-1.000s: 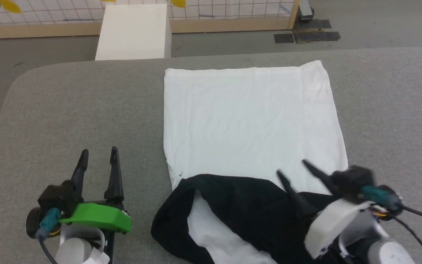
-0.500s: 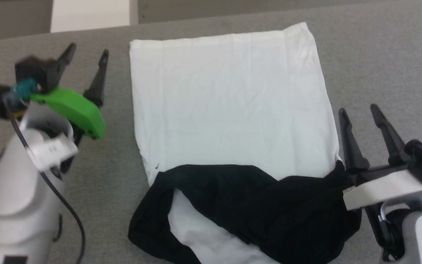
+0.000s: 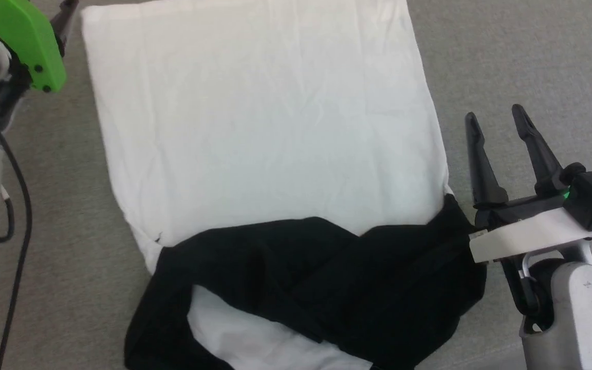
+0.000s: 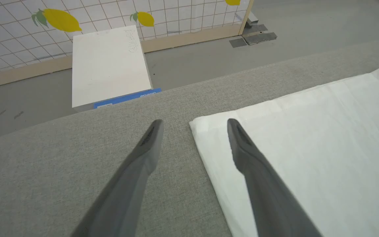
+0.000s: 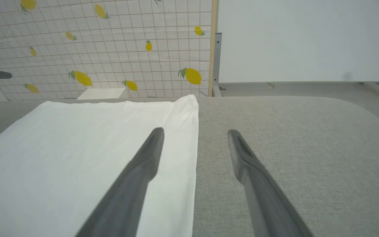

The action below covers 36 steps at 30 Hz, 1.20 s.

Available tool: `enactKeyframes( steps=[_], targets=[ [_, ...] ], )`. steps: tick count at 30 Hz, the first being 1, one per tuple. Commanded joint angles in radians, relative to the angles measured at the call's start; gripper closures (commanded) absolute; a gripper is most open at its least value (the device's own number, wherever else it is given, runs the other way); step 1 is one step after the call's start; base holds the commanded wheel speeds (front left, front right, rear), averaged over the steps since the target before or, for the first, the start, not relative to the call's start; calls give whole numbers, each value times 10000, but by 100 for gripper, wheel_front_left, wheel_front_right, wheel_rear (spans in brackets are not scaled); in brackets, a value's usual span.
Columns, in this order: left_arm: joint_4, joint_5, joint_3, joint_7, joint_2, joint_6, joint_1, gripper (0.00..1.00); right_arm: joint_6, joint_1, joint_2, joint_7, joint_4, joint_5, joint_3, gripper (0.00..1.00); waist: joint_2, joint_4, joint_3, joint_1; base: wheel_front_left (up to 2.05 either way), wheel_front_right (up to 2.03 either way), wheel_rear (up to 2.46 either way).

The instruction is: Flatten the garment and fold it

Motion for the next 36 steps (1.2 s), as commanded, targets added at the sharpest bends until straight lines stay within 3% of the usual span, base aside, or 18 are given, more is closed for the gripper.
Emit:
enactKeyframes(
  steps=[1,16,17,18,20,24,29,36],
  targets=[
    [121,-13,-43,382,115,201,-304,0,-15,-179,30,-132,109,88,58,0,0,-722,726,-1,0,0,0],
    [263,493,-506,3951,535,2103,-710,0,-15,-411,34,-517,321,456,371,0,0,-1111,1337,-1,0,0,0],
    [152,529,-538,4117,577,2194,-686,22,-15,-444,34,-505,303,468,379,0,0,-1095,1375,-1,0,0,0],
    [25,571,-553,4152,614,2256,-669,53,-15,-483,34,-490,288,469,400,0,0,-1085,1407,-1,0,0,0],
    [-255,687,-576,4064,724,2342,-625,100,-15,-612,35,-434,262,402,467,0,0,-1065,1483,-1,0,0,0],
    [-637,891,-588,3624,924,2373,-621,100,-15,-1221,-10,-154,220,76,610,0,0,-1008,1619,-1,0,0,0],
    [-780,916,-696,3287,881,2194,-762,100,-15,-3152,-468,948,672,14,903,0,0,-825,1776,-1,0,0,0],
    [-751,783,-931,3070,456,1943,-1067,100,-15,-6882,-688,3603,3350,657,992,0,0,-272,1982,-1,0,0,0]
  ],
)
